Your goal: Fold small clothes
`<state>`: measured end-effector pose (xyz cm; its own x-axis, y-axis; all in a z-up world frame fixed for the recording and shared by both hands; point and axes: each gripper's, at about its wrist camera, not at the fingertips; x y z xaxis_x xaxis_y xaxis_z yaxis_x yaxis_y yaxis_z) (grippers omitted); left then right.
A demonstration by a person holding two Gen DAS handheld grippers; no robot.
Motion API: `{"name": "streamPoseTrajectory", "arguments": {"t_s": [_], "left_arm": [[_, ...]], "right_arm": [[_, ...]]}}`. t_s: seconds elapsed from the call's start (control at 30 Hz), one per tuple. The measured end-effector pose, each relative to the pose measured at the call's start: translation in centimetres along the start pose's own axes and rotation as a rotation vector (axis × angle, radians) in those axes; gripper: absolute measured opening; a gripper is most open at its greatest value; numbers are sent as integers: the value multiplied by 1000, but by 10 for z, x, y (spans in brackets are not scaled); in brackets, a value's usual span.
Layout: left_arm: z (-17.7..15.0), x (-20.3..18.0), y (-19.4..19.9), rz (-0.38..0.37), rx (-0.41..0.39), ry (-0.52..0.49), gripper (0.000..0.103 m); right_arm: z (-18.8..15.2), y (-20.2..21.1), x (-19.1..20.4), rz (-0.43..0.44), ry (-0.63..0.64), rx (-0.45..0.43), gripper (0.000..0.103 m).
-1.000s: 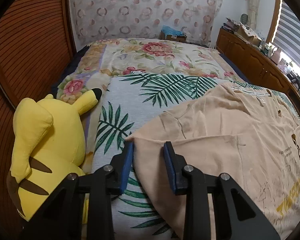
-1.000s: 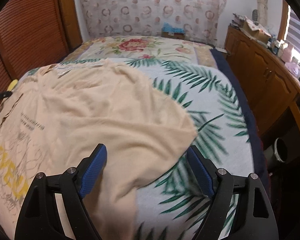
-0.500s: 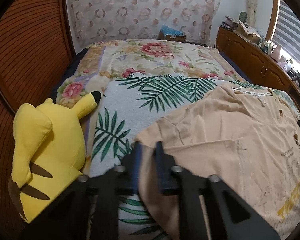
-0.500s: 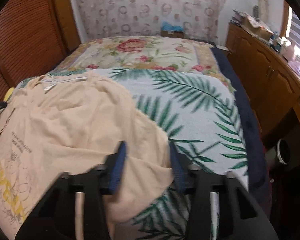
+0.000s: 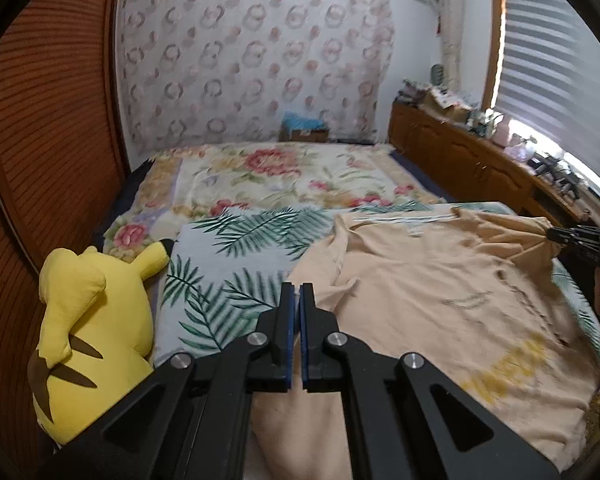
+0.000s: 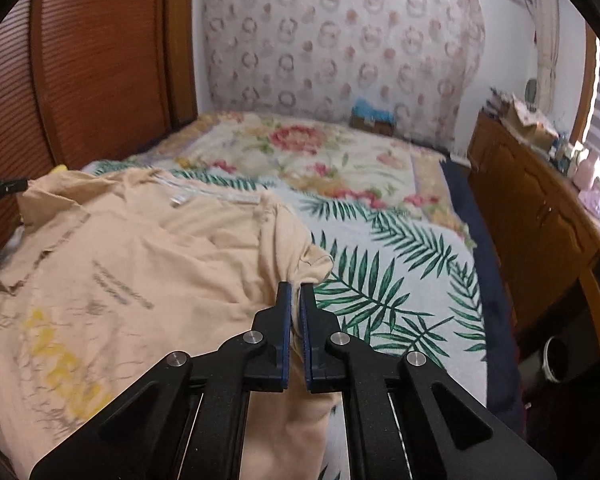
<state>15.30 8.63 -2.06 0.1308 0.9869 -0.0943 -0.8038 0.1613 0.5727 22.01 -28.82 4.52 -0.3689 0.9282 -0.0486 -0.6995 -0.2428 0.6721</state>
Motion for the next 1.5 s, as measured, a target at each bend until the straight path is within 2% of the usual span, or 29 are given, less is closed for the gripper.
{"name": "streamPoseTrajectory", "arguments": {"t_s": [0.13,0.3,0.53,0.67,0.77,0.93,1.0,1.1,1.17,1.23,1.5], "left_arm": [[-18,-12,46,-32,-51,6,0],[-44,-13,91,-48,-84,22,0],[-50,-18,133,-60,-116,-1,0],[-59,-14,156,-62,-130,21,0],[-68,-13,165,-31,-116,19,0],[-79,-5,154,-25,-56,31,9],[-80,-3,142,-11,-25,27,21],[-82,-4,125,-21,15,6,22],[-85,-3,107,-12,61,7,22],[-88,-3,92,-11,90,3,22],[-98,4,42,-6,196,28,22]], "right_arm": [[-6,39,7,11,-3,-50,2],[-30,92,11,33,-17,-94,1],[-54,149,9,36,-25,-103,1],[-60,177,8,34,-24,-108,1],[-67,193,7,26,-26,-101,1],[-89,186,3,43,-45,-21,2],[-95,175,2,52,-58,13,5],[-99,163,-3,45,-76,20,12],[-96,154,-4,22,-69,12,32],[-93,142,-6,14,-70,13,43],[-91,84,-10,39,-71,81,46]]}}
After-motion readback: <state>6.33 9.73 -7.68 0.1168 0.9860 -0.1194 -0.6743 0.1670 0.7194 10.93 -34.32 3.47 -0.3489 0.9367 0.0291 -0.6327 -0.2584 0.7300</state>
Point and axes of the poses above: each gripper's, at about its wrist camera, not at the fingertips, and y roughly against the way its jaws point, x to its left, z to its top, and after that the axes turned 2 degrees about -x, right-handed
